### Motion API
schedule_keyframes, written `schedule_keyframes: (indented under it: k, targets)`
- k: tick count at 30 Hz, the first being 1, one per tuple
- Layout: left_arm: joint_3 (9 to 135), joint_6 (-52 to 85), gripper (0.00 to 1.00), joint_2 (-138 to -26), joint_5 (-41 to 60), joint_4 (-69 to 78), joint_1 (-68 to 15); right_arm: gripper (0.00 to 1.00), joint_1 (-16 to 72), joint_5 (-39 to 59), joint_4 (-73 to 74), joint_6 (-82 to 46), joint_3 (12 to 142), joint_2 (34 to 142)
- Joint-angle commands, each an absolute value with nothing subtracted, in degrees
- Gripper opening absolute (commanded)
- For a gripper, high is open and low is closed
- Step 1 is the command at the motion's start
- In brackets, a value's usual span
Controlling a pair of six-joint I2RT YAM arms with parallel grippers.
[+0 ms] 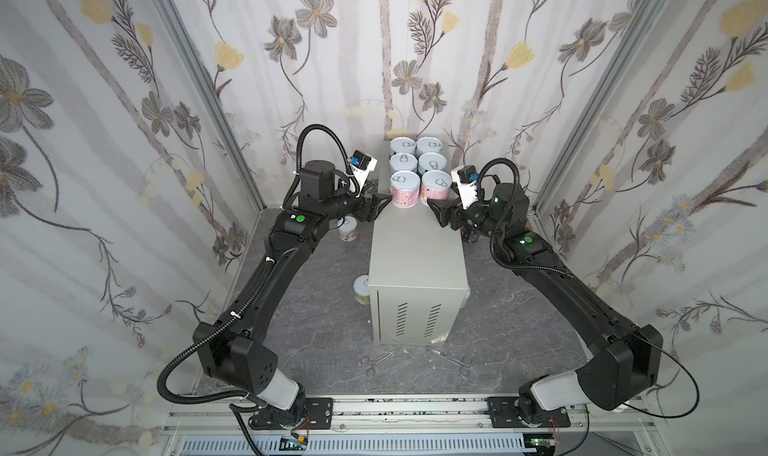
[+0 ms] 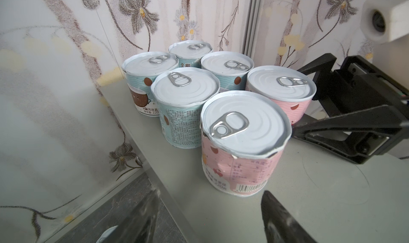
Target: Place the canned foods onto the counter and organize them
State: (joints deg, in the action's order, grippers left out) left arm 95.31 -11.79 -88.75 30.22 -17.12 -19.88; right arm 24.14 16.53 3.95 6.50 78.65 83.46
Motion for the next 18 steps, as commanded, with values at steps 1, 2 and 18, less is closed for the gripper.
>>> schedule_keyframes:
  k: [1, 2, 18]
  targets:
    - [95.1, -12.7, 0.73, -88.3, 30.8, -16.1, -19.7, 0.84, 24.4, 17.6, 5.8, 7.6, 79.5, 83.9]
    - [95.0, -12.7, 0.73, -88.3, 30.8, -16.0, -19.7, 0.84, 24.5, 17.7, 5.9, 7.6, 79.6, 84.0]
    - [94.8, -12.7, 0.73, -88.4, 30.9, -16.1, -19.7, 0.82, 24.8, 17.8, 6.2, 7.7, 80.2, 84.8]
